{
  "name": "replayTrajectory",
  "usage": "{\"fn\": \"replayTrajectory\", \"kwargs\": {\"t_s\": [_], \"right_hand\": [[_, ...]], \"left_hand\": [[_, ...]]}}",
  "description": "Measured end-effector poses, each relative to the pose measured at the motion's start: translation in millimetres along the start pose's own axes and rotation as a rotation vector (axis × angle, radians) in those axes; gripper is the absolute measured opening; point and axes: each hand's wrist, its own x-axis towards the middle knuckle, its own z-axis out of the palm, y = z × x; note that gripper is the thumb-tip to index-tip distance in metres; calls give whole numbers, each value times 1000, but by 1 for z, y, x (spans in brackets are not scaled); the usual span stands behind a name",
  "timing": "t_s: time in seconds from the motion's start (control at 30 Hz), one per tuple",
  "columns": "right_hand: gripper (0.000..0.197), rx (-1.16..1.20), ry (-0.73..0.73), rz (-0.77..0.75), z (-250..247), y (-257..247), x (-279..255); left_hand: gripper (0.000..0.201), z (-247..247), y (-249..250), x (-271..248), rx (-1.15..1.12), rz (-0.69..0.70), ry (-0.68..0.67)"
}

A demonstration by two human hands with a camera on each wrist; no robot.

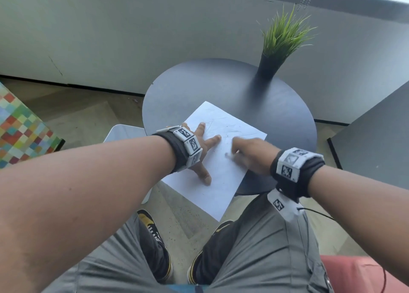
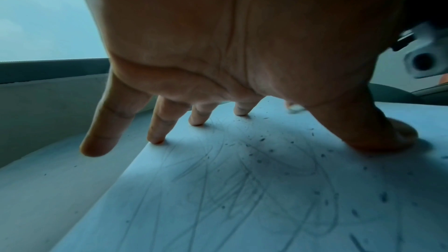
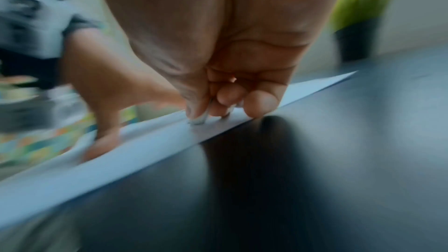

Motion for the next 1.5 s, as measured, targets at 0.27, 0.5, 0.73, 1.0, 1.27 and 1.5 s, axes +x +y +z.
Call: {"fn": "replayTrajectory", "kwargs": {"t_s": [0.27,0.5,0.73,1.0,1.27,1.5], "right_hand": [[23,93,145,297,-3,25,13],[19,-53,32,-62,19,-17,0],[22,-56,129,70,-1,-17,20],[23,-63,125,228,-12,14,26],[15,-90,-9,-60,1,6,-8],[9,-112,-25,-96,18,-11,-23]], "left_hand": [[119,-4,10,3,-35,116,107],[125,1,11,8,-34,141,153],[139,6,4,11,-56,105,139],[136,2,6,9,-50,88,117],[136,-2,15,9,-11,66,86],[133,-3,19,10,-24,54,59]]}}
